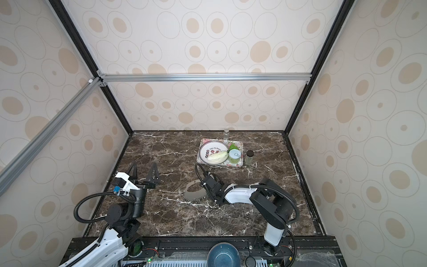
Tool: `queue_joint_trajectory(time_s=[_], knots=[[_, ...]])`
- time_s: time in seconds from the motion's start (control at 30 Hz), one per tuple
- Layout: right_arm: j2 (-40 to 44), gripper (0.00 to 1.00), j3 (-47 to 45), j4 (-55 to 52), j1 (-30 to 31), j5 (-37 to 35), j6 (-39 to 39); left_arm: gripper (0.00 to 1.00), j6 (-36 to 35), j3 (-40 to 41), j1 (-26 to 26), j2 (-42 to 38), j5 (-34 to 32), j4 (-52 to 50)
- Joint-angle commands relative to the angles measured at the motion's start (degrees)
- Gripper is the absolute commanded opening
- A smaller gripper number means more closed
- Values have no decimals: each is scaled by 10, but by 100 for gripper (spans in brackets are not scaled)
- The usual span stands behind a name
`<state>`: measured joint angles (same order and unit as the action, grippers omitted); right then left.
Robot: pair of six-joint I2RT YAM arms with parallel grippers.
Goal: Attach keys to a key ring
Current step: Place the keyring at the center of the table.
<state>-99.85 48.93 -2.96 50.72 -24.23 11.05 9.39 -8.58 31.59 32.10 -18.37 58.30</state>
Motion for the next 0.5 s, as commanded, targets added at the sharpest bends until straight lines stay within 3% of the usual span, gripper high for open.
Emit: queue_joint_trajectory(time_s=[0.0,0.17,0.47], knots=[[-11,20,18,-23,-11,11,-10,100,9,-3,-5,2,0,25],[-2,27,17,-34,-27,12,-16,100,11,-3,-5,3,2,25],[79,28,-24,-41,-41,6,-11,100,10,-3,-6,10,3,30]])
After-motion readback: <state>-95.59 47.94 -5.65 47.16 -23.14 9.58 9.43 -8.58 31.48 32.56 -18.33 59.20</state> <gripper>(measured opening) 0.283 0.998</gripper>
